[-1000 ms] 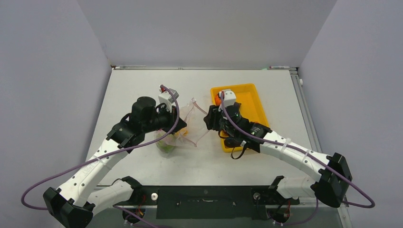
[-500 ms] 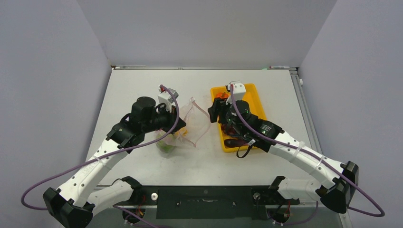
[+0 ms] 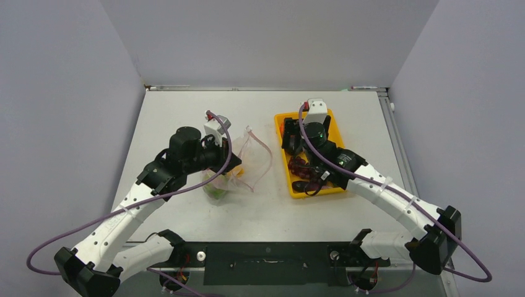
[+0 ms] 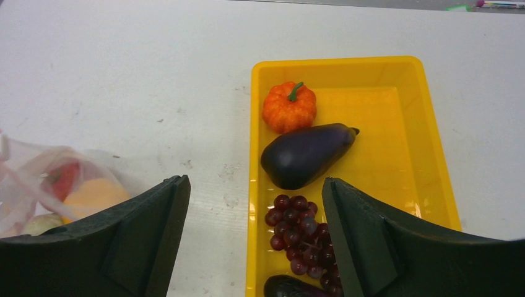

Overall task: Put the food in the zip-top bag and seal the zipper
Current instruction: Pick up the fake vegetable from the bin.

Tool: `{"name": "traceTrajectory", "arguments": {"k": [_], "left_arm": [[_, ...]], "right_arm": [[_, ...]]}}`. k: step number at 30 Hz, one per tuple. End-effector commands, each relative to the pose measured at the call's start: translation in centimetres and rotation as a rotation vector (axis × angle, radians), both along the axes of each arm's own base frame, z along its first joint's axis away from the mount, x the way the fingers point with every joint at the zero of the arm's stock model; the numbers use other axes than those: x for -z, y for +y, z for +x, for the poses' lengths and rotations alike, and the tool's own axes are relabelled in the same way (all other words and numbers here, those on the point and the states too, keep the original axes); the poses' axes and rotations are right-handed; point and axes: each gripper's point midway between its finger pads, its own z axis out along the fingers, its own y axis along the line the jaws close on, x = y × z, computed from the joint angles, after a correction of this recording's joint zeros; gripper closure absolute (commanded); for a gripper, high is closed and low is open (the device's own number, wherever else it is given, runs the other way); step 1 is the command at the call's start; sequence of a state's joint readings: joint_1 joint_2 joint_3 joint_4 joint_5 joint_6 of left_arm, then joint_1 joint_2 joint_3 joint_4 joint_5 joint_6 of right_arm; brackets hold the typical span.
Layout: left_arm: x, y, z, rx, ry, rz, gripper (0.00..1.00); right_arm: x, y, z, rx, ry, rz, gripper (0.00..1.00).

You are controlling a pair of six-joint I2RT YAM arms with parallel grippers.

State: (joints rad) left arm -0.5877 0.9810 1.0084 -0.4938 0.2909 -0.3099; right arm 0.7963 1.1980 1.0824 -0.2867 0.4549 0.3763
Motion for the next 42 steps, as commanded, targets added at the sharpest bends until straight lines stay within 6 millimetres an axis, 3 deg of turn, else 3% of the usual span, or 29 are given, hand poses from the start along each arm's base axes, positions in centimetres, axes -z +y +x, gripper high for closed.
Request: {"name": "traceTrajectory", "arguments": {"k": [1, 7, 25, 35, 42], "left_arm": [[-1.3, 0.1, 0.1, -0.003, -0.052, -0.017, 1.00], [-1.4, 0.2, 0.1, -0.007, -0.057, -0.020, 1.00], [-1.3, 0.3, 0.2, -0.014, -0.057, -0.010, 1.00], [-0.9, 0.3, 0.3, -0.016, -0.050, 0.001, 1.00], [-0.4, 0.3, 0.5, -0.018, -0.038, 0.017, 1.00]], "right_arm": [[-1.7, -0.2, 3.3, 0.034, -0.043, 0.030, 0.19], [-0.2, -0.8, 6.8, 0.047, -0.003, 0.054, 0.15], [7.3, -1.2, 15.8, 0.042, 0.154, 0.105, 0.02], [11.4, -1.0, 19.4, 0.042, 0.222, 0.105, 0.00], [14.2, -0.6, 20.5, 0.014, 0.282, 0.099, 0.00]]}}
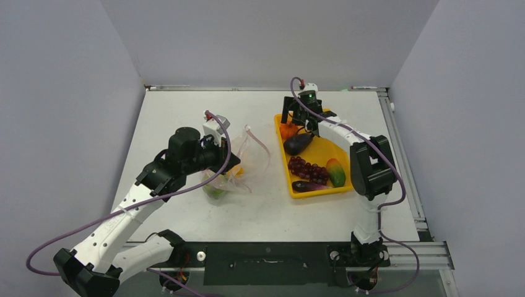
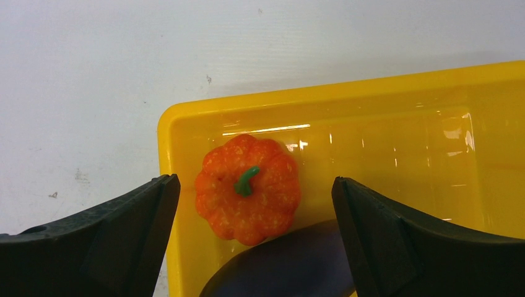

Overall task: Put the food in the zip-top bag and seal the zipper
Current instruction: Pick up the fake vegetable from the bin.

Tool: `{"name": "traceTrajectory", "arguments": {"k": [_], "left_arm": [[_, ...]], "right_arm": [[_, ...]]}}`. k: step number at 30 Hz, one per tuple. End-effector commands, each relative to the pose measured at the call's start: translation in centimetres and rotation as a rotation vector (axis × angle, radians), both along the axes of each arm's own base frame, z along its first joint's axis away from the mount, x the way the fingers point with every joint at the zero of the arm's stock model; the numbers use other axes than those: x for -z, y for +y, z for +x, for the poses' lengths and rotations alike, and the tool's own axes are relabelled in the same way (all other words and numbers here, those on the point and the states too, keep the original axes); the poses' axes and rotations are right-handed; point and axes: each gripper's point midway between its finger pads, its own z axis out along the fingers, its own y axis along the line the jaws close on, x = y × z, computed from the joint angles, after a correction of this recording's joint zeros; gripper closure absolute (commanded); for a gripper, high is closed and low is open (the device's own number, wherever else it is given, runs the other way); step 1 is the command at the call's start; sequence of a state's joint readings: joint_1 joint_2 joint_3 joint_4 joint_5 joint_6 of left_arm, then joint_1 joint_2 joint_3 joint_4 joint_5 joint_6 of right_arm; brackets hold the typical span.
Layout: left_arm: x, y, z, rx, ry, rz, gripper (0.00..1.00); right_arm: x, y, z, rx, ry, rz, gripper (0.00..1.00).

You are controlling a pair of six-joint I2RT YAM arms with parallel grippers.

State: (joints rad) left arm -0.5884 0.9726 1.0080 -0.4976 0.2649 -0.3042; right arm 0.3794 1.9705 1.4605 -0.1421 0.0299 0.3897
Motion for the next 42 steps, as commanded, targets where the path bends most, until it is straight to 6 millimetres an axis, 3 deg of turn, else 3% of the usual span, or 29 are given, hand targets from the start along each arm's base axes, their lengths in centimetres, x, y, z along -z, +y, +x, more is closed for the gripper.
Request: {"name": "traceTrajectory", "arguments": {"k": [1, 13, 25, 30, 36, 42], "left_arm": [[-0.3, -0.1, 0.4, 0.001, -0.022, 0.009, 1.00], [0.0, -0.1, 0.5, 0.001, -0.015, 0.016, 1.00], [-0.1, -0.1, 0.4, 0.001, -0.016, 0.017, 1.00], [-0.1, -0.1, 0.4, 0.000, -0.018, 0.015, 1.00], [-0.3, 0.0, 0.3, -0.001, -0.022, 0.011, 1.00], [-0.3, 0.1, 0.3, -0.007, -0.026, 0.015, 1.00]], "right_arm": [[-1.3, 1.1, 1.8, -0.034, -0.038, 0.055, 0.00], [2.6, 1.8, 2.0, -0.070, 0.049, 0.046, 0.00], [6.1, -0.2, 0.6, -0.038, 0.119, -0.056, 0.01], [5.6, -1.4, 0.5, 0.002, 0.102, -0.105, 0.07], [4.6, -1.8, 0.2, 0.017, 0.088, -0.108, 0.28], [1.5, -1.9, 0.1, 0.030, 0.030, -0.102, 0.46]]}}
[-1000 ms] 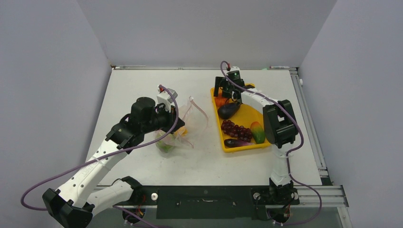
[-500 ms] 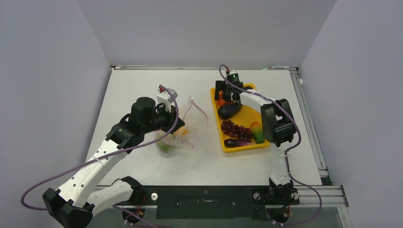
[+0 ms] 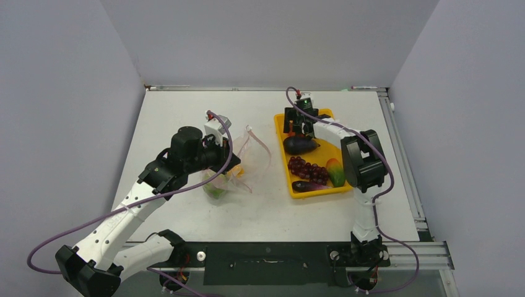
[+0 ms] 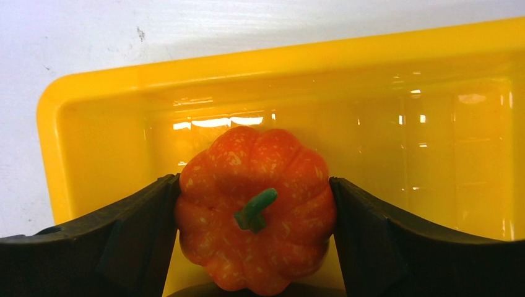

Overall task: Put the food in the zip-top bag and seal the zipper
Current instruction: Pick up the fake vegetable from the bin, then place the fake vegetable in the zipper food storage bag.

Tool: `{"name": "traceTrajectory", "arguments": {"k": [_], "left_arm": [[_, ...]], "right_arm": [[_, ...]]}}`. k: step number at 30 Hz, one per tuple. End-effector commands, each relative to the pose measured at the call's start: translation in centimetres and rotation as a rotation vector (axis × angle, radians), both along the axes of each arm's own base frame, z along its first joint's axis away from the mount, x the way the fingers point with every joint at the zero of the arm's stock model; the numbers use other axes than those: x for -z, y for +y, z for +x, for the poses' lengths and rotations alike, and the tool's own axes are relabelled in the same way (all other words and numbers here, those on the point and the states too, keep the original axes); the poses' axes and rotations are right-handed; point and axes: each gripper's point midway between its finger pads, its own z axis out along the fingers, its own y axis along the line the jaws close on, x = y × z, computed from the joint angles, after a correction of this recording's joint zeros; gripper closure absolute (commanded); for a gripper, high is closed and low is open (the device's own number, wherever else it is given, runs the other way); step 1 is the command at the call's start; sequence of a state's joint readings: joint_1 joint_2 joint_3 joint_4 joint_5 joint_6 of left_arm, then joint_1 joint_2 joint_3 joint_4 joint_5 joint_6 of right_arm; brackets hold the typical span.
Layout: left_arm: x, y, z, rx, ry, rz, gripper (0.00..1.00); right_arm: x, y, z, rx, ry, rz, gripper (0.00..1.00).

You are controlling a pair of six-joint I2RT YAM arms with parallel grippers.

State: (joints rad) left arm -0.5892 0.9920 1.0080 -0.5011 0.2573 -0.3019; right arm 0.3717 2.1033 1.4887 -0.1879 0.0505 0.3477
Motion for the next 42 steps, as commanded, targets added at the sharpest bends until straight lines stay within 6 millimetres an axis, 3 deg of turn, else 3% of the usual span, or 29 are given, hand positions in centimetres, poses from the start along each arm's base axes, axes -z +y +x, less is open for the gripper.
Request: {"name": "traceTrajectory", "arguments": {"k": [1, 15, 20, 32, 42], "left_arm": [[-0.9, 0.2, 0.1, -0.006, -0.043, 0.001, 1.00], [-0.9, 0.4, 0.1, -0.019, -0.049, 0.012, 1.00], [-1.0, 0.3, 0.0, -0.017, -0.052, 0.008, 1.00], [-0.7, 0.6, 0.2, -0.040, -0.052, 0.028, 1.00], [-0.8, 0.7, 0.3, -0.048, -0.060, 0.029, 1.00]], "right_arm": [[-5.7, -0.7, 0.4, 0.030, -0.113, -0.005, 0.47], [-14.8, 0.8, -2.8, -0.008, -0.260, 0.025, 0.53], [-18.9, 2.0, -5.3, -0.050, -0.325, 0.065, 0.54], [-25.9, 5.6, -12.3, -0.230, -0.399, 0.197, 0.55], [-28.9, 10.4, -18.9, -0.488, -0.375, 0.317, 0.56]]}}
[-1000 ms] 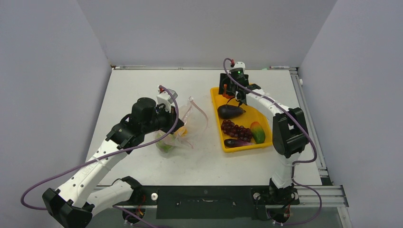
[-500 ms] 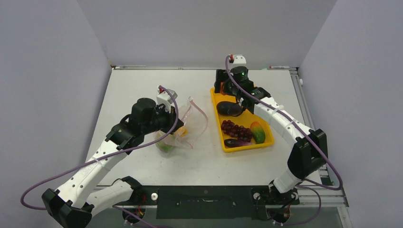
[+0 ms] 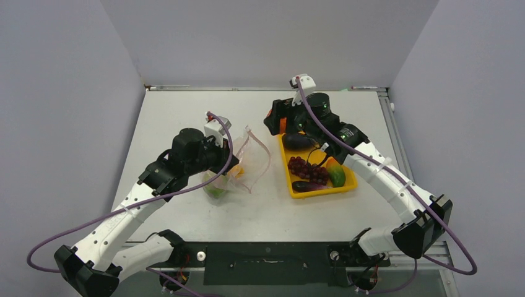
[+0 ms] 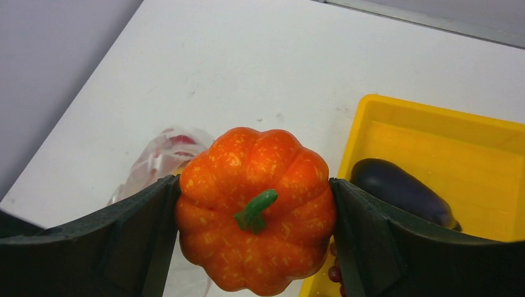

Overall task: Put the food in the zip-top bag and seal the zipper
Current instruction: Place the fake vegetable in the zipper food storage bag.

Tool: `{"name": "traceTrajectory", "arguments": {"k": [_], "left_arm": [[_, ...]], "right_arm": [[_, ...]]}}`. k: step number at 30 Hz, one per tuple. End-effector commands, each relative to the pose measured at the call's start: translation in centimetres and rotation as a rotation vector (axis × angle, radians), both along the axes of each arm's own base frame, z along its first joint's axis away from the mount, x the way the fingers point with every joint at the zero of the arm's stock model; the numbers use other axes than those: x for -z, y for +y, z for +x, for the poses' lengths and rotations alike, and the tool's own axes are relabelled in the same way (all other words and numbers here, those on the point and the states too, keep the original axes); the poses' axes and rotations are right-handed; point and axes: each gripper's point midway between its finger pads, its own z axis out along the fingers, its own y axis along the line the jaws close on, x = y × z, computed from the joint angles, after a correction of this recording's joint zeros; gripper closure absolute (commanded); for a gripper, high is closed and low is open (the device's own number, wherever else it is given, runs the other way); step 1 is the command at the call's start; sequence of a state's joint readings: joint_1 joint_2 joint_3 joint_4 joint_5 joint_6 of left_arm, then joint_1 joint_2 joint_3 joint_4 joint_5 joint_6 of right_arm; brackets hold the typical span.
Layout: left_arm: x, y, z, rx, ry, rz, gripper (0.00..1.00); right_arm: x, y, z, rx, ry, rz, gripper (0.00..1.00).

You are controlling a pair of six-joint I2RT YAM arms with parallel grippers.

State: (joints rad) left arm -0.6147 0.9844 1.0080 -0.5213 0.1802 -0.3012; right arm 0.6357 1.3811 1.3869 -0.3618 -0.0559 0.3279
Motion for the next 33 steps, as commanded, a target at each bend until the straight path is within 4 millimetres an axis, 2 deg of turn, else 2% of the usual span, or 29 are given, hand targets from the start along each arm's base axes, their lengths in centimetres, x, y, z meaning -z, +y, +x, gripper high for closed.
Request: {"name": "traceTrajectory", "arguments": {"k": [1, 7, 11, 23, 33], "left_arm": [[-1.2, 0.2, 0.1, -0.008, -0.051, -0.006, 1.00], [-1.0, 0.1, 0.0, -0.006, -0.051, 0.002, 1.00], [-1.1, 0.1, -0.1, -0.006, -0.055, 0.002, 1.00], [-1.3, 0.2, -0.1, -0.013, -0.063, 0.005, 1.00], [-1.2, 0.3, -0.1, -0.017, -0.064, 0.011, 1.00]], "right_arm": [[-2.1, 3.0, -4.2, -0.163, -0.013, 0.036, 0.56], [-1.6, 6.5, -8.5, -0.285, -0.022, -0.006, 0.56], [-0.3, 7.3, -9.9, -0.284, -0.030, -0.067, 0.55], [5.3, 7.7, -9.5, -0.238, 0.015, -0.169, 0.55], [7.4, 9.7, -9.4, -0.258, 0.030, -0.191, 0.52]]}}
